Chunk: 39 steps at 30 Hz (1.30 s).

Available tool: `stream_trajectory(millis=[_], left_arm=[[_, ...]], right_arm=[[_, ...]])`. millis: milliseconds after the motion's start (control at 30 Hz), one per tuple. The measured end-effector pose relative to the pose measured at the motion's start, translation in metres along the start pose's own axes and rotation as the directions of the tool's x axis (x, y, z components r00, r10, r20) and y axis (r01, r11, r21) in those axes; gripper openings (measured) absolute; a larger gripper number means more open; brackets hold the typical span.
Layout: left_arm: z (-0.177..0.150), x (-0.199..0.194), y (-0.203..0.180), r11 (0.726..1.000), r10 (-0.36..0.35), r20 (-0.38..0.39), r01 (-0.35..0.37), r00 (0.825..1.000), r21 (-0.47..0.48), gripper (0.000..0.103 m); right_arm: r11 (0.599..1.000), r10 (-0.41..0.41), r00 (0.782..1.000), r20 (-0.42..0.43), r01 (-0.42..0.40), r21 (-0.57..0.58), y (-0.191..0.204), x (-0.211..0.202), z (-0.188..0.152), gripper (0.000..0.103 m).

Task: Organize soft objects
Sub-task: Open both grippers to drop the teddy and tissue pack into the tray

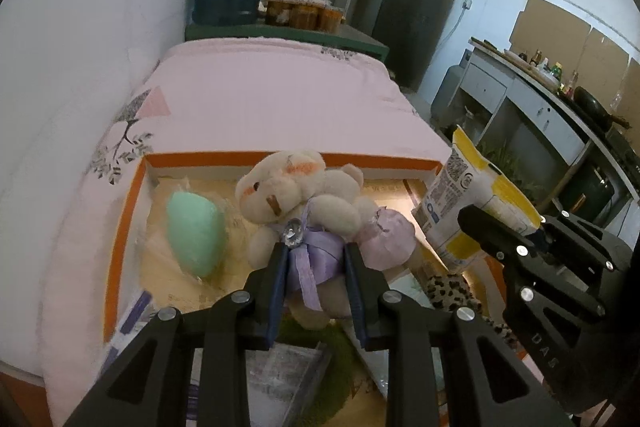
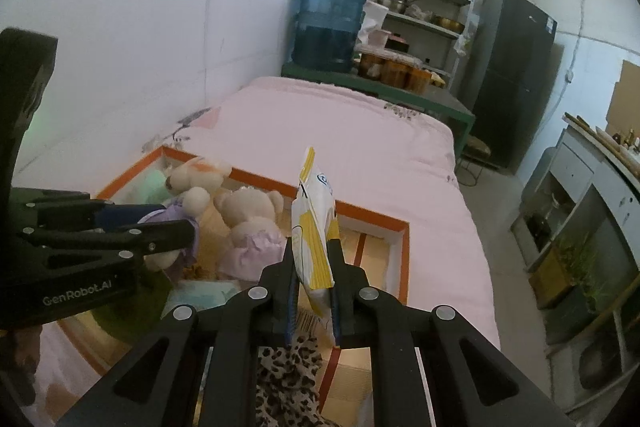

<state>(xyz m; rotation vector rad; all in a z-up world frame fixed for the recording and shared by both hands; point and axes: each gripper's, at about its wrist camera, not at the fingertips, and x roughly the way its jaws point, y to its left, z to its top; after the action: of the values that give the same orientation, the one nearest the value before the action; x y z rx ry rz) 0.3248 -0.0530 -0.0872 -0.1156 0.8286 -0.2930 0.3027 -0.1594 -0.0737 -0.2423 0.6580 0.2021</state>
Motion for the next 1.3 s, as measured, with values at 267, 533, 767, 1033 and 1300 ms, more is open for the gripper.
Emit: stream_trajectory(millis=[267, 533, 767, 1033, 1300], left_arm=[[-0.003, 0.009, 0.001, 1.000, 0.004, -0.016, -0.004, 1.000, -0.003, 0.028], [-0.005, 0.010, 0.005, 1.000, -0.015, -0.020, 0.015, 1.000, -0.022, 0.031], [-0.004, 0.006, 0.008, 0.999, -0.020, -0.004, 0.020, 1.000, -0.040, 0.050], [-0.005, -0.015, 0.000, 0.999, -0.015, 0.060, 0.017, 0.998, -0.036, 0.059], [-0.006, -0.037, -0.004, 0.999, -0.018, 0.093, 0.022, 0.996, -0.039, 0.059]], right_arm=[[0.998, -0.010, 1.000, -0.002, 0.010, -0.069, 0.014, 0.012, -0.005, 0.014], [0.996, 0.058, 0.998, -0.022, -0.059, -0.067, 0.019, 0.020, -0.012, 0.025], [0.997, 0.075, 0.996, -0.049, -0.075, 0.006, 0.006, 0.021, -0.020, 0.051], [0.998, 0.058, 0.998, -0.018, -0.059, -0.024, 0.013, 0.005, -0.021, 0.062], [0.997, 0.073, 0.997, 0.023, -0.074, 0.012, 0.011, -0.020, -0.017, 0.063]])
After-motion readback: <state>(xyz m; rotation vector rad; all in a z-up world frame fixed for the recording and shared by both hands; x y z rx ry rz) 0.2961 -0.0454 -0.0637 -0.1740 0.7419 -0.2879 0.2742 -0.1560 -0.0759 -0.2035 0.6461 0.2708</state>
